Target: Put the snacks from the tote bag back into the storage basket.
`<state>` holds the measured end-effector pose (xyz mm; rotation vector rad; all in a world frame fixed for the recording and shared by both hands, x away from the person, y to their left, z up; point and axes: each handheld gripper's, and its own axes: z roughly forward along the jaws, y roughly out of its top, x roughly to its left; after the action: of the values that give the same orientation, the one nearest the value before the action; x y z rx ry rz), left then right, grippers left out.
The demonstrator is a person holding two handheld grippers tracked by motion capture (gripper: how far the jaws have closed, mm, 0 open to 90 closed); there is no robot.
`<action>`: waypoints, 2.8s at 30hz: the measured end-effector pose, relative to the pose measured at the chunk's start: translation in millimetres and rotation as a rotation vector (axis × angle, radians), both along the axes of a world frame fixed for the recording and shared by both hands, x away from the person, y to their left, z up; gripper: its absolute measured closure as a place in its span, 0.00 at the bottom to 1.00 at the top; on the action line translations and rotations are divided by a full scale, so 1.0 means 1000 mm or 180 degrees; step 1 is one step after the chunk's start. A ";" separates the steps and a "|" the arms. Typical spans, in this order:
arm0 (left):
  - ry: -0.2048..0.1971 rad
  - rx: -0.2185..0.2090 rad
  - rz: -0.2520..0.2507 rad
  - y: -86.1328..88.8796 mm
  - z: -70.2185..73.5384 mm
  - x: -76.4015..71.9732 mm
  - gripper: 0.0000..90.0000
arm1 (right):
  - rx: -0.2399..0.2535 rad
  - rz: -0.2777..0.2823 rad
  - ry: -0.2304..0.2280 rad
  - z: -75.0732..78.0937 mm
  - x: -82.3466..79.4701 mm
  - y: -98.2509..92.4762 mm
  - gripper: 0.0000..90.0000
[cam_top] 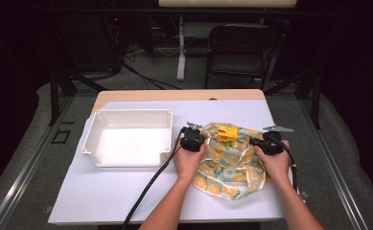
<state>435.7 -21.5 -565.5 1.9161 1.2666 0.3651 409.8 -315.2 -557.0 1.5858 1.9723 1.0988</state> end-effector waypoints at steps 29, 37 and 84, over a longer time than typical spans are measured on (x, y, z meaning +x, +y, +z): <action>-0.0217 -0.0374 -0.0486 0.005 0.042 -0.084 0.40 | 0.0153 0.0623 -0.0762 0.047 -0.105 0.027 0.47; 0.0019 -0.0387 -0.0596 0.005 0.037 -0.080 0.99 | 0.0183 0.0969 -0.0815 0.045 -0.110 0.039 0.47; -0.0436 -0.0690 -0.0274 -0.001 0.078 0.002 1.00 | 0.0131 0.0683 -0.0776 0.068 -0.013 0.040 0.99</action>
<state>437.3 -22.7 -487.7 1.7253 1.0845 0.2966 397.3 -275.4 -489.1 1.2122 1.9964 1.3527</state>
